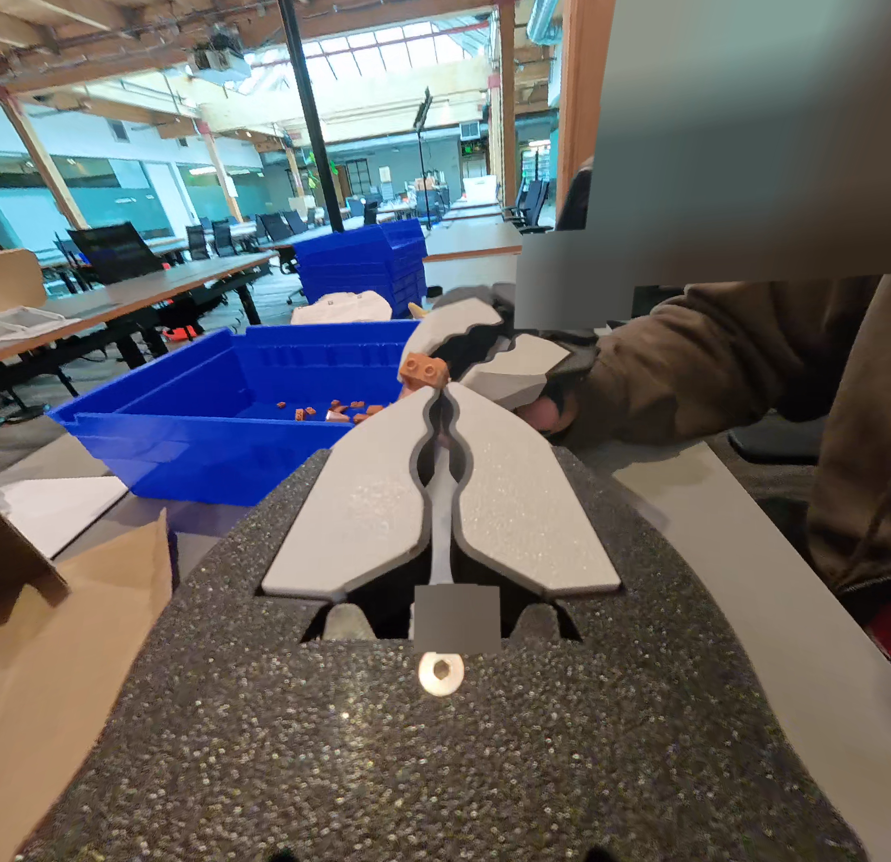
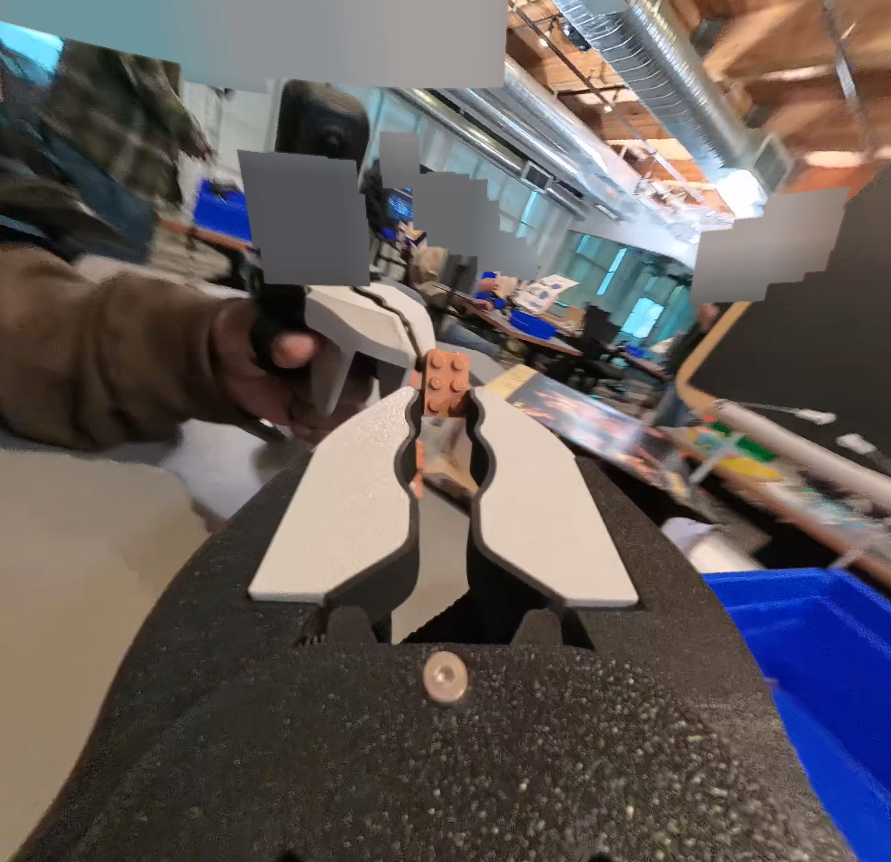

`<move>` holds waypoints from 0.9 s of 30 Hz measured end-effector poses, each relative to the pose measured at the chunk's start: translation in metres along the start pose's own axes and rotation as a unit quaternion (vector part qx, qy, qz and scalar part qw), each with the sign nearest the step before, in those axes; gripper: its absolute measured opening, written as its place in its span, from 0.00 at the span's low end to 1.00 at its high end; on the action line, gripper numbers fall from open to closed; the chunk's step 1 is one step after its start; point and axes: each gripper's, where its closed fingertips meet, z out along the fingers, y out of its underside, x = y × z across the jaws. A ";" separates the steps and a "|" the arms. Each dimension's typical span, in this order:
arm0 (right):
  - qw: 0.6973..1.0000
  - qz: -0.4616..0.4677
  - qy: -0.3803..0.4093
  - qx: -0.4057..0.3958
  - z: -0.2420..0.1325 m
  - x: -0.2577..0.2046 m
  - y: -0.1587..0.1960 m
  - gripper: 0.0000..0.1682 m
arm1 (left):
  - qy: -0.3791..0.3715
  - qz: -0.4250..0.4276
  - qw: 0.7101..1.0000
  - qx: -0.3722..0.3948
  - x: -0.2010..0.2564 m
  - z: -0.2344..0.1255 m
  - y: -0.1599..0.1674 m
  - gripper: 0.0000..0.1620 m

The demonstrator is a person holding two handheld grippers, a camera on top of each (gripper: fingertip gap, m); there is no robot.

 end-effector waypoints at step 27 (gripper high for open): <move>0.978 0.166 -0.107 0.064 0.000 -0.018 -0.006 0.10 | 0.026 -0.038 0.997 0.059 0.008 0.006 -0.009 0.10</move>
